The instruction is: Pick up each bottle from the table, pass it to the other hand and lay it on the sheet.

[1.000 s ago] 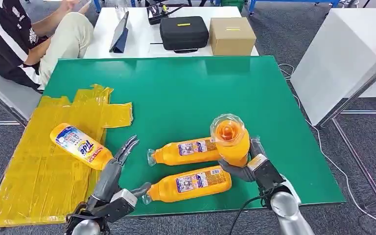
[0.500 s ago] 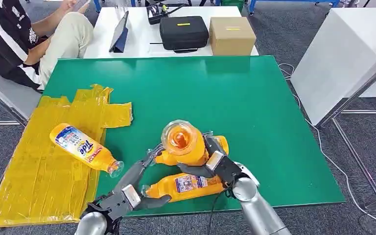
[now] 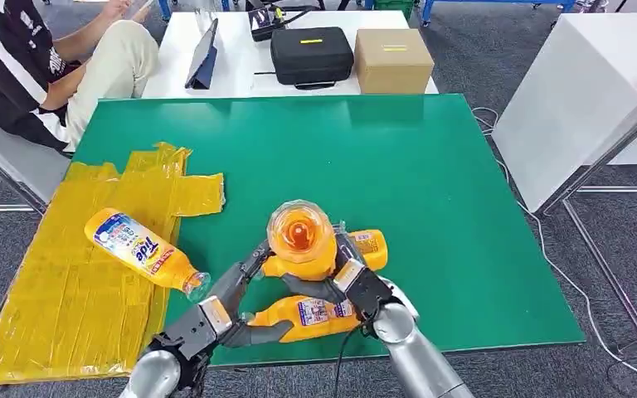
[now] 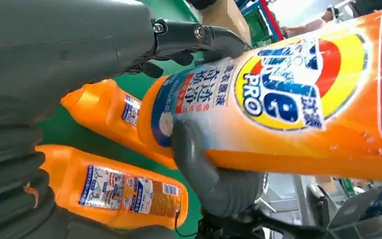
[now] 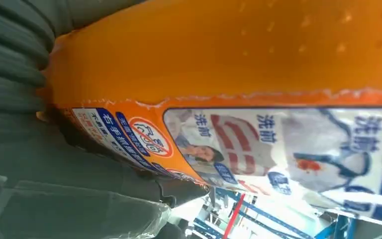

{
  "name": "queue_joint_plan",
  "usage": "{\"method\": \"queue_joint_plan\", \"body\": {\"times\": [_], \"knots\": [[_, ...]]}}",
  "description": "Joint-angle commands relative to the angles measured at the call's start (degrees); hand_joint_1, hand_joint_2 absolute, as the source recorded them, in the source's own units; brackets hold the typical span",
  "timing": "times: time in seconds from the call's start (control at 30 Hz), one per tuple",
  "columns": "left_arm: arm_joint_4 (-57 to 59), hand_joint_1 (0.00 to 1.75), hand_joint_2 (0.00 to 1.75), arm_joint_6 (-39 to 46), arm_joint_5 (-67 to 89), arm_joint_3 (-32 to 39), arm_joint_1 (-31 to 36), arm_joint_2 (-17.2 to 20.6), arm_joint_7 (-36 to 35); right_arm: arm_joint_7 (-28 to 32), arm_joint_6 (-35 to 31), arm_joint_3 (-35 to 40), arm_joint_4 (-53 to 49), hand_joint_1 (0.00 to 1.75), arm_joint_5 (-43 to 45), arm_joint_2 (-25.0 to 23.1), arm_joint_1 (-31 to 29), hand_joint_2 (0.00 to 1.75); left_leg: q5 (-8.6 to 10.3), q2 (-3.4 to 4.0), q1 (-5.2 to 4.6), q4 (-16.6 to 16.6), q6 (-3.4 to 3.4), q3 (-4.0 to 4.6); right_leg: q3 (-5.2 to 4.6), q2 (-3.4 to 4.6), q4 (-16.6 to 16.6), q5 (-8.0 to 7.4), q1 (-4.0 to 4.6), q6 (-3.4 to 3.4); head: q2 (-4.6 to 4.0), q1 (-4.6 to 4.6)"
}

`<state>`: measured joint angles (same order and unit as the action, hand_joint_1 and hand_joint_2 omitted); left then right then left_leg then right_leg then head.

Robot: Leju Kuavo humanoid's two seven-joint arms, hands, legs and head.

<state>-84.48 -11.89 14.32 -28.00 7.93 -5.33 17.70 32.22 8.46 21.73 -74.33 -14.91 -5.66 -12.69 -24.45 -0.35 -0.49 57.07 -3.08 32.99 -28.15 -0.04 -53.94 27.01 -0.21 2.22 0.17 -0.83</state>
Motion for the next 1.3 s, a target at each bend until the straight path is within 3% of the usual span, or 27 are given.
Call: {"method": "queue_joint_plan", "body": {"times": [0.03,0.7,1.0,1.3], "knots": [[2.79,0.0,1.75,1.65,-2.54,-1.89,3.8,0.57,-1.16,0.05,0.05,4.1,6.25,1.75,0.05,-1.54,-1.67,1.75,-0.03,0.06,0.04,-0.04,0.22,-0.11,0.1,0.03,0.03,0.03,0.03,-0.08,0.0,0.0],[-4.1,0.0,1.75,7.29,-0.81,2.8,0.91,0.4,-0.57,-0.94,-0.35,2.12,7.16,1.75,-1.24,-2.82,-0.94,1.75,-0.06,0.07,0.06,0.0,0.22,-0.08,0.05,0.04,0.01,0.05,0.04,-0.08,0.0,0.0],[-9.24,0.0,1.75,8.32,6.49,-6.32,-1.81,1.68,1.05,-1.28,-1.23,2.52,6.58,1.75,-3.43,-2.99,-0.56,1.75,-0.04,-0.02,0.06,0.0,0.14,-0.04,0.04,-0.05,0.05,0.04,0.05,-0.04,0.0,0.0],[-7.32,0.0,1.75,8.76,6.12,-6.52,-0.31,1.07,0.68,-1.33,-1.38,3.4,8.16,1.75,-3.85,-4.32,-1.35,1.75,-0.02,0.04,0.05,-0.01,0.12,0.02,-0.03,0.01,0.03,0.01,0.04,-0.05,0.0,-0.02]]}}
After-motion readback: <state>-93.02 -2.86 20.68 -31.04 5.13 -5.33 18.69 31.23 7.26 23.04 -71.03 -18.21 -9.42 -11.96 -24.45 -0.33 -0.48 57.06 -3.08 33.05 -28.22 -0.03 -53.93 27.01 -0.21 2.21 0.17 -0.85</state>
